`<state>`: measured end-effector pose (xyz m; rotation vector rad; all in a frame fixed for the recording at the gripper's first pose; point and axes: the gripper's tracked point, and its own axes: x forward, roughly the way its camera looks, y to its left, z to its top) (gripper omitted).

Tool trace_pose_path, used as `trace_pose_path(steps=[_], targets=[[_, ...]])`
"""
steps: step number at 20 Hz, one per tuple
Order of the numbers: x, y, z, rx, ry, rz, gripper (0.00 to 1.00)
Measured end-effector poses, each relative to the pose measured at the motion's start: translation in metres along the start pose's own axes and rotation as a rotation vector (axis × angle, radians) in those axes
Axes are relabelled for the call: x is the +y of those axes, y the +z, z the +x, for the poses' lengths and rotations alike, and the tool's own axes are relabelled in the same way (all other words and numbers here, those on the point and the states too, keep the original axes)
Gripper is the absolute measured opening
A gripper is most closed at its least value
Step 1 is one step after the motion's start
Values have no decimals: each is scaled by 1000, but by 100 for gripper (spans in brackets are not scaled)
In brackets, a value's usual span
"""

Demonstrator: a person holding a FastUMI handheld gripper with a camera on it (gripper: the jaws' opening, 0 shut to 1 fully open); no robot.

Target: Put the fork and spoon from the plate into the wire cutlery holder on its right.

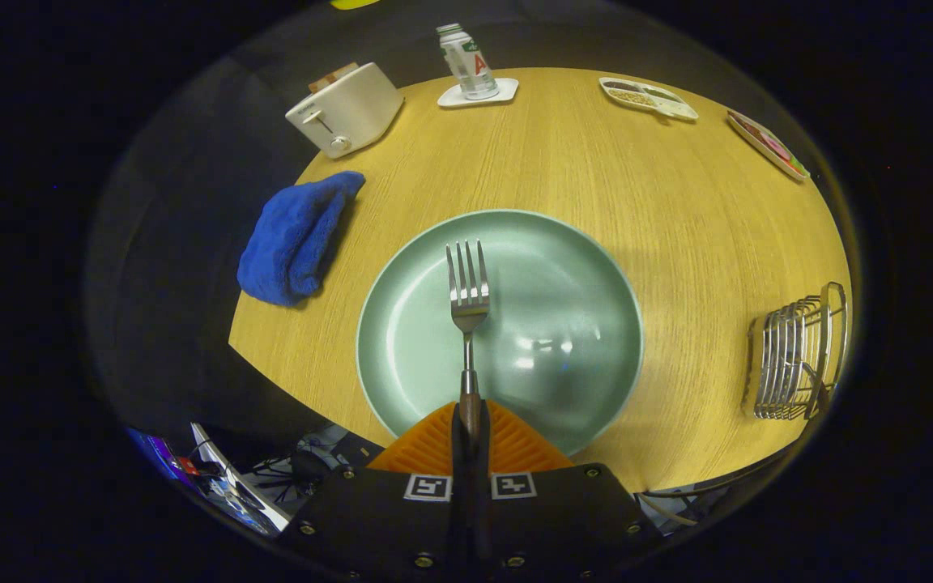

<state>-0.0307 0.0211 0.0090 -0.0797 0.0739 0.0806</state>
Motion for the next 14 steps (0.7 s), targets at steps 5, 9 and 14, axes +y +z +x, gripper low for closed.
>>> trace_pose_path(steps=[5, 9, 14], targets=[[-25, 12, -34, -87, -15, 107, 4], [-57, 18, -67, -157, -46, 223, 4], [-106, 10, -104, -221, -112, 372, 4]])
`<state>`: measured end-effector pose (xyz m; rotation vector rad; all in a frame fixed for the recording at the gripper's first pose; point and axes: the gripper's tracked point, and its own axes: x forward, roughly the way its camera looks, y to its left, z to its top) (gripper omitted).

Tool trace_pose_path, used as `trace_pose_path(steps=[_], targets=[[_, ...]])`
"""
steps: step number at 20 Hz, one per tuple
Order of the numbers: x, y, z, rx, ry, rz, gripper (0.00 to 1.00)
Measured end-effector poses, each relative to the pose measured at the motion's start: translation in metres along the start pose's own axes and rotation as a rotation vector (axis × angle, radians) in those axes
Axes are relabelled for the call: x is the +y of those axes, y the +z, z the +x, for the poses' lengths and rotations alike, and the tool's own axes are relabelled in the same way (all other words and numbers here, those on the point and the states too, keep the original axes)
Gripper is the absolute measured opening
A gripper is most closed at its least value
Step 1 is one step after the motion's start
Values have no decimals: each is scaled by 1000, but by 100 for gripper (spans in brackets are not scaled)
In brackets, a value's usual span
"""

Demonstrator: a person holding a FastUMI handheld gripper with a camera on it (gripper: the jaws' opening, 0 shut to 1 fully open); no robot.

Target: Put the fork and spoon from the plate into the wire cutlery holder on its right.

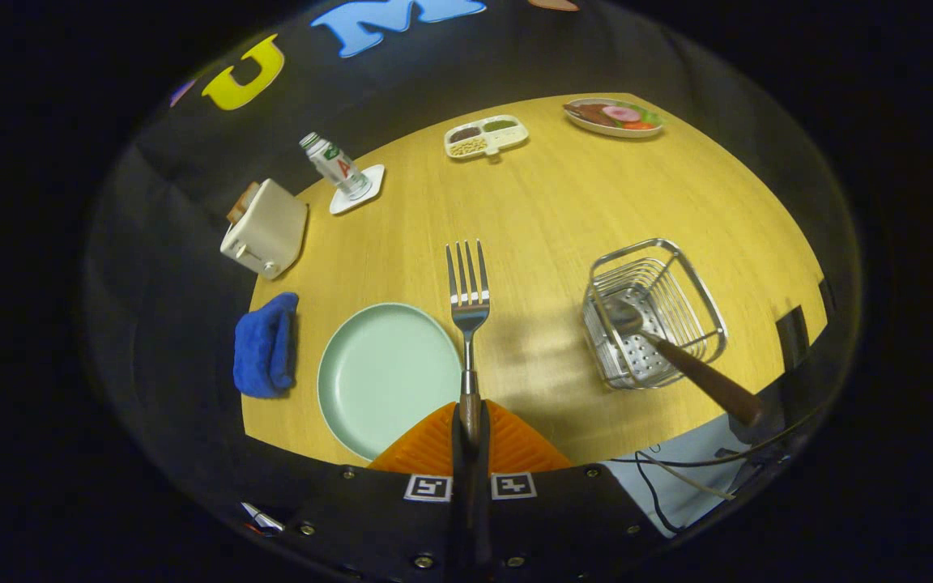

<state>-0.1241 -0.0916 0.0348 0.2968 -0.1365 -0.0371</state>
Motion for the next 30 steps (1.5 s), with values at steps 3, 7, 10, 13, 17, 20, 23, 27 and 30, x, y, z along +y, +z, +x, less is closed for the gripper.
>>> trace_pose_path(steps=[3, 7, 10, 13, 17, 20, 23, 27, 30], targets=[[-22, 5, -16, -26, -31, 61, 4], [-40, 2, -25, -26, -50, 131, 3], [-53, -1, -28, -19, -75, 155, 3], [-62, -1, -29, -1, -100, 187, 3], [-71, -5, -27, 25, -123, 213, 4], [-75, -8, -26, 48, -132, 221, 3], [-76, -10, -25, 65, -131, 231, 3], [-80, -7, -25, 62, -149, 226, 3], [-81, 3, -28, 22, -154, 211, 9]])
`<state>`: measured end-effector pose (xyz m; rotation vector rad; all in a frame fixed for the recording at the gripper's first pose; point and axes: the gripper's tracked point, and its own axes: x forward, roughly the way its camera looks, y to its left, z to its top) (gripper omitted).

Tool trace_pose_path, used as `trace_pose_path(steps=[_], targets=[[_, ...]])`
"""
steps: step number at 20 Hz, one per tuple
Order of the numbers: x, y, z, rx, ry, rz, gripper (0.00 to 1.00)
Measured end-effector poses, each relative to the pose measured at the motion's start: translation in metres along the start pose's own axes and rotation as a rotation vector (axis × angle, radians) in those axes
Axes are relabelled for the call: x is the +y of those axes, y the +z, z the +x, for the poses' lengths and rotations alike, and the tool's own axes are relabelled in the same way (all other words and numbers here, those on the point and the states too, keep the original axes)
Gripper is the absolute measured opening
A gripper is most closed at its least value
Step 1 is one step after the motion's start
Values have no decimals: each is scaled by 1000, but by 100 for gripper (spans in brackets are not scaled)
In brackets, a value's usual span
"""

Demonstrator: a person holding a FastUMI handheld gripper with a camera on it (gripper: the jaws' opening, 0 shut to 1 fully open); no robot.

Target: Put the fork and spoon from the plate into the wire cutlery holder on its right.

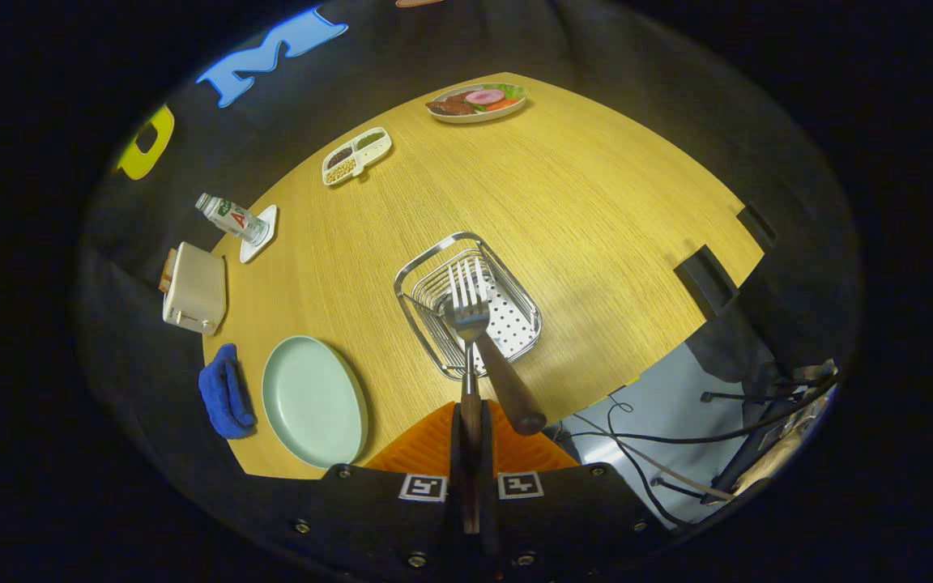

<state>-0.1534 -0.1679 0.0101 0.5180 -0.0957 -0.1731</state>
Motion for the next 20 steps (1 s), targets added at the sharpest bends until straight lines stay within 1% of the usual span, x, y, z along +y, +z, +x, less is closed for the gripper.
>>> trace_pose_path(steps=[1, 3, 4, 5, 6, 8, 10, 13, 17, 20], targets=[[3, 3, -3, -13, 9, 2, 11], [5, 11, -6, -48, 24, 4, 11], [10, 15, -7, -69, 44, 6, 13], [10, 17, -9, -82, 45, 8, 34], [10, 16, -9, -88, 47, 7, 49], [10, 17, -10, -94, 51, 10, 92], [9, 15, -10, -91, 51, 13, 93], [4, 18, -12, -115, 21, -4, 93], [-2, 25, -15, -166, -27, -30, 93], [0, 32, -26, -233, -28, -74, 95]])
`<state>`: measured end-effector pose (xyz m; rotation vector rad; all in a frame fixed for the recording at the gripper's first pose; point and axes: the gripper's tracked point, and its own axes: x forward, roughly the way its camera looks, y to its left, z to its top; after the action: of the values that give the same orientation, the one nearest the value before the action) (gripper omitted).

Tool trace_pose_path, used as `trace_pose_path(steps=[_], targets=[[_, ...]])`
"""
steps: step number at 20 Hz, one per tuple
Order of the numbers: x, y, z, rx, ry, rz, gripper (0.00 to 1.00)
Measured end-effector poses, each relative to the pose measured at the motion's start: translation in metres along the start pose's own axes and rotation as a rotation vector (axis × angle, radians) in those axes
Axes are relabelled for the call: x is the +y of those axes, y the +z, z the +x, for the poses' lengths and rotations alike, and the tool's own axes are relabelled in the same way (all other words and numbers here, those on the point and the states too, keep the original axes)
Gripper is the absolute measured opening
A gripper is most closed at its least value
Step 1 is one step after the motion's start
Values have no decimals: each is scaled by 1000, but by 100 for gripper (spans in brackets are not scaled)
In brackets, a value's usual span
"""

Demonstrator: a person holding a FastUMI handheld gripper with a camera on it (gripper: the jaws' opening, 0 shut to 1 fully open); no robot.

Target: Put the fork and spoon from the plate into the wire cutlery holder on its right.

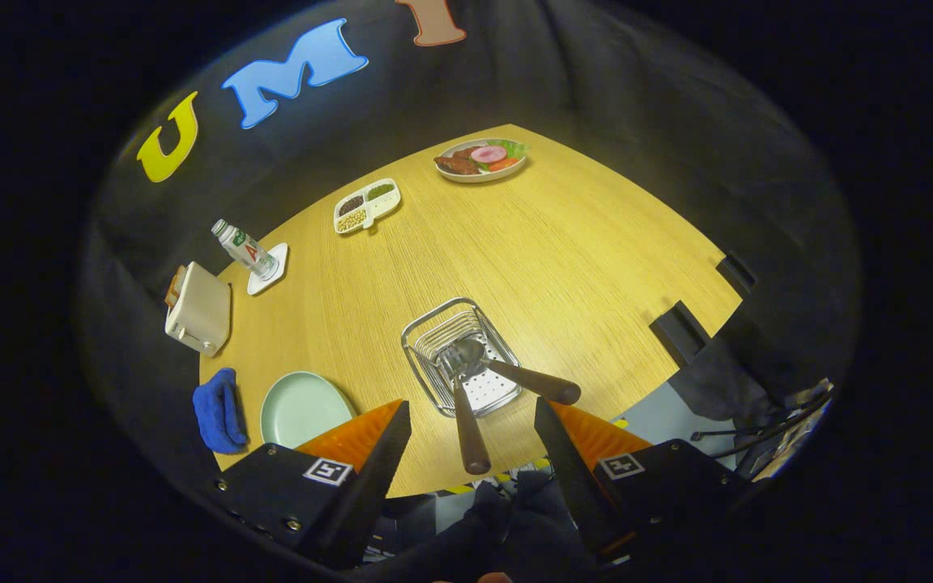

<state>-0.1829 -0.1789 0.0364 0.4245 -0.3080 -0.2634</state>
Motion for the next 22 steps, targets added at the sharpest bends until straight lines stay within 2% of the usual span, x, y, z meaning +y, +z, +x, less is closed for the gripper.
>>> trace_pose_path(steps=[5, 11, 16, 19, 22], targets=[[13, 47, -29, -228, 5, -92, 94], [46, 129, -100, -688, 23, -218, 94], [70, 159, -144, -1025, 38, -326, 94], [85, 168, -166, -1162, 43, -353, 94], [95, 170, -168, -1205, 63, -346, 95]])
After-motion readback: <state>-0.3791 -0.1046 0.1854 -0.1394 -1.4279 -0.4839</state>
